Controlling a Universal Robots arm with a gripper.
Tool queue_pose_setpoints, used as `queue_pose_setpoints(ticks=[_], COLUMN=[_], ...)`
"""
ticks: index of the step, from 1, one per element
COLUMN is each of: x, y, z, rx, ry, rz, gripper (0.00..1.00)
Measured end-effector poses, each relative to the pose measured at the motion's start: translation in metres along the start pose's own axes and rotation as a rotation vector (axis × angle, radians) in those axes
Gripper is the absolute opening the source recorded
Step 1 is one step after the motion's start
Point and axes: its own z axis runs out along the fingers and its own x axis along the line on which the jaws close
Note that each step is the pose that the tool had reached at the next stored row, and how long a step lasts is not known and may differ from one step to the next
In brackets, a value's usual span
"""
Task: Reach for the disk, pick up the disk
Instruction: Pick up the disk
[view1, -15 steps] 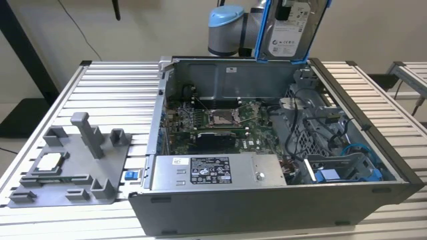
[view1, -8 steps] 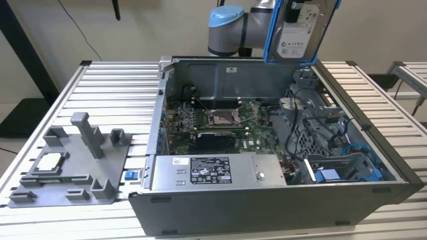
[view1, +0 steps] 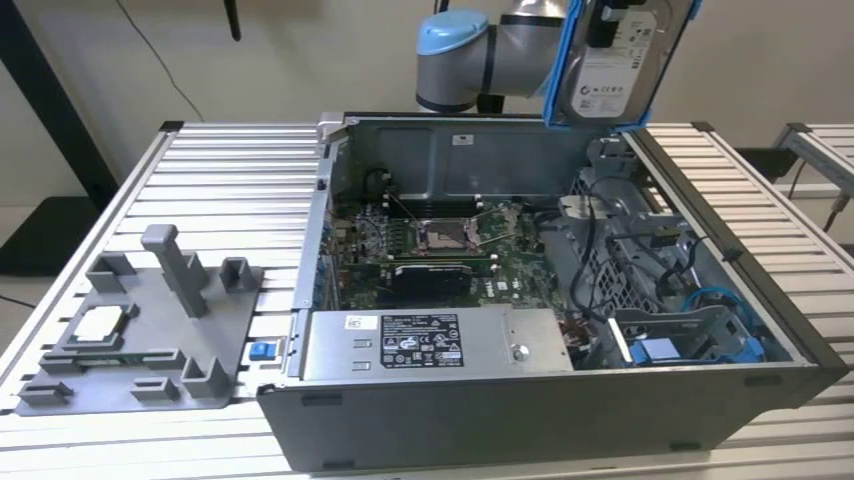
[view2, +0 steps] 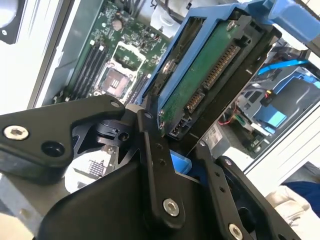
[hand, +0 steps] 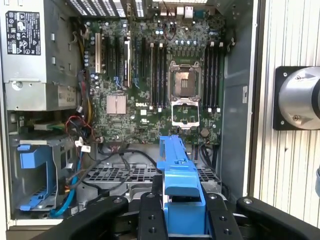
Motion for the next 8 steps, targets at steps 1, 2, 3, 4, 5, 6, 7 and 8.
queue_pose_setpoints(ticks=[1,2,3,4,5,6,7,8], x=[0.0,0.0,0.0001,0.0001,0.0001,0.0001,0.0001,0.0001], y=[-0.0004,-0.0005,-0.0005,-0.0005,-0.0005,-0.0005,-0.0006,-0.0005], z=[0.0,-0.0001,0.0,0.0,0.0,0.0,0.0,0.0004], rx=[0.0002,0.0002,0.0003,0.0003,0.0003,0.0003,0.001,0.0031], ry=[0.0001,0.0001,0.0001,0.0,0.0001,0.0,0.0001,0.0003], rz=[0.0,0.0,0.0,0.0,0.0,0.0,0.0,0.0], gripper=[0.0,0.0,0.0,0.0,0.0,0.0,0.0,0.0])
